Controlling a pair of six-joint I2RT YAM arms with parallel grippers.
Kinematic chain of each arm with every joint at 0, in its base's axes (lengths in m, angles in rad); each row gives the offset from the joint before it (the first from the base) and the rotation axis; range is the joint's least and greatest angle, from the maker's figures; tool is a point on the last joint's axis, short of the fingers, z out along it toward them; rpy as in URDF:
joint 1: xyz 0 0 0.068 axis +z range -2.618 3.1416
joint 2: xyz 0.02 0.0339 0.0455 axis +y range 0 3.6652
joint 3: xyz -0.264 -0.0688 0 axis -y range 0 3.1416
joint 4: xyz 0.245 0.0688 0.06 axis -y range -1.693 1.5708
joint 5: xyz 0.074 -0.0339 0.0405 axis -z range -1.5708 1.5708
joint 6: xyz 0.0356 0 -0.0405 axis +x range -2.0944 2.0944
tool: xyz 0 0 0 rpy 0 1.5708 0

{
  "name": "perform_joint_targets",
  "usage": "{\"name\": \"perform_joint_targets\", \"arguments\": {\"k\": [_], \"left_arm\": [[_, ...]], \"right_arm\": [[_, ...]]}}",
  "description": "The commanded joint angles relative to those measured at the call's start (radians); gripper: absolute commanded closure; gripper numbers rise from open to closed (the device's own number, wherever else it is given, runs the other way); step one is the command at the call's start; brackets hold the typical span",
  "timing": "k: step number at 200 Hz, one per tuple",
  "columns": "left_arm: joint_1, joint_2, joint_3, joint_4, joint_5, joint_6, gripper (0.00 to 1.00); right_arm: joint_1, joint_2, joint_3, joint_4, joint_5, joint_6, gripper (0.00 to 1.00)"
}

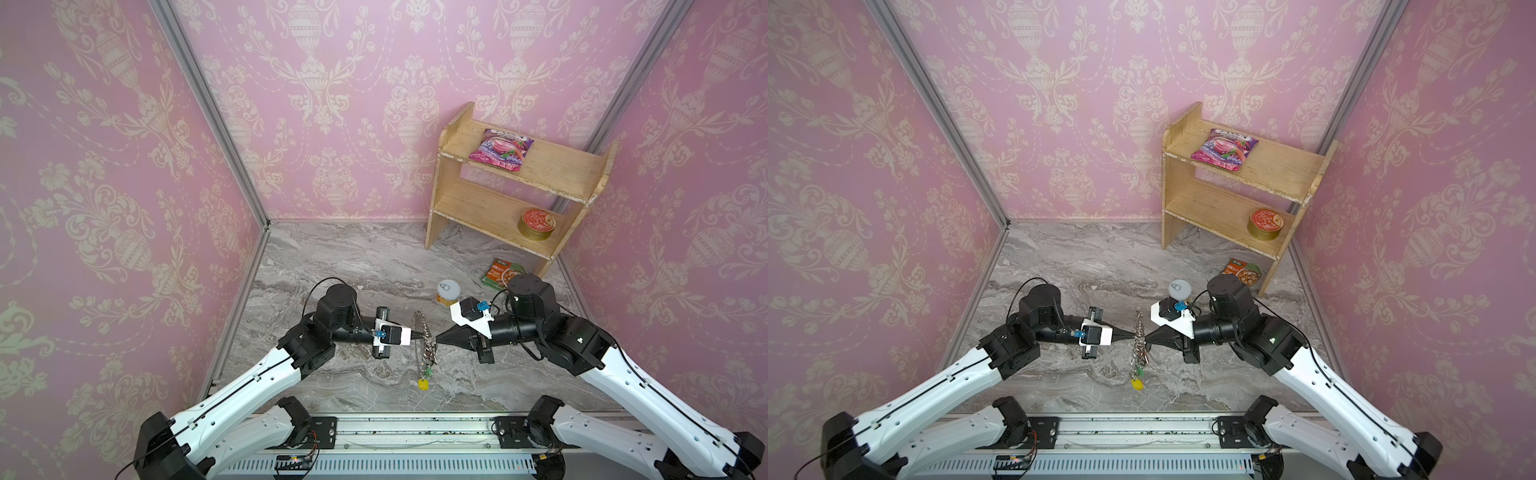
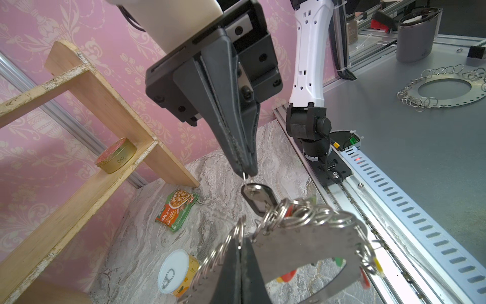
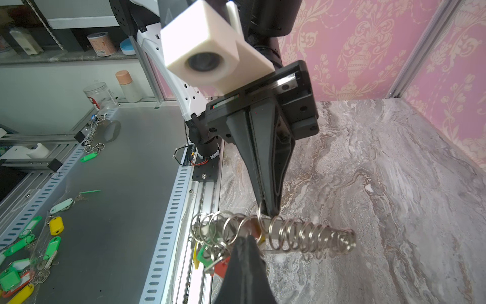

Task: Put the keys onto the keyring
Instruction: 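Open the right gripper and draw it back while the left gripper holds the plate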

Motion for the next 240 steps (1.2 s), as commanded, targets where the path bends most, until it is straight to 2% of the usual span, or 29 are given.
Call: {"name": "perform_joint_targets", "arguments": {"k": [1,64,113,240], "left_arm": [[-0.005,-0.006,0.033,0.022,0.013,0.024,1.00],[-0.005,-0.004,0.034,0.006,0.021,0.018,1.00],[-0.005,-0.003,0.037,0.000,0.028,0.015,1.00],[-0.005,-0.012,0.041,-0.023,0.004,0.026,1.00]], "right_arm": [[0.019,0.008,0.037,-0.029,0.050,-0.029,1.00],[0.047,-0.004,0.039,-0.015,0.143,-0.047,1.00],[0.066,0.011,0.050,-0.029,0.167,-0.061,1.00],[0.067,0.034,0.063,-0.059,0.101,-0.060,1.00]]}}
